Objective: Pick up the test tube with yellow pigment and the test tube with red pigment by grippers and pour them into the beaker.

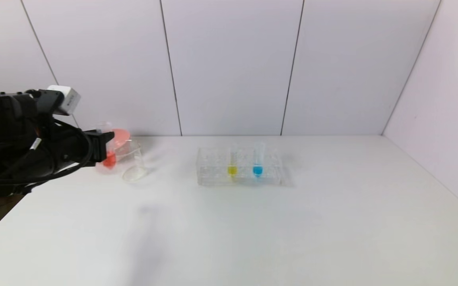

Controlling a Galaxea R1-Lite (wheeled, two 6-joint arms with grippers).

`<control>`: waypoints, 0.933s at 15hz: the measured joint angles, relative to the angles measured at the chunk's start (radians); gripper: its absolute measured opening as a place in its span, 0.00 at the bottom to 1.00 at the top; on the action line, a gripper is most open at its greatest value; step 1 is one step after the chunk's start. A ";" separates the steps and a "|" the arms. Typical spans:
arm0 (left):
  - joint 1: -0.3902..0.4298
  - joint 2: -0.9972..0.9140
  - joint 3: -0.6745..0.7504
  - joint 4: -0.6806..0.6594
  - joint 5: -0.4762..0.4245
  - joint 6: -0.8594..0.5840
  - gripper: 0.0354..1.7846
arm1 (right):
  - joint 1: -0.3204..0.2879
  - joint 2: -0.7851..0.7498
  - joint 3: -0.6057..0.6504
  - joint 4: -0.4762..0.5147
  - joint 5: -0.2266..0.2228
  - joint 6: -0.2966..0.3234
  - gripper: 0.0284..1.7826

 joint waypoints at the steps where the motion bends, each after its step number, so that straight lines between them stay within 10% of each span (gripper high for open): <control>1: 0.066 0.001 -0.019 0.035 -0.074 0.023 0.22 | 0.000 0.000 0.000 0.000 0.000 0.000 0.96; 6: 0.232 0.155 -0.263 0.153 -0.288 0.124 0.22 | 0.000 0.000 0.000 0.000 0.000 0.000 0.96; 14: 0.268 0.359 -0.656 0.670 -0.443 0.471 0.22 | 0.000 0.000 0.000 0.000 0.000 0.000 0.96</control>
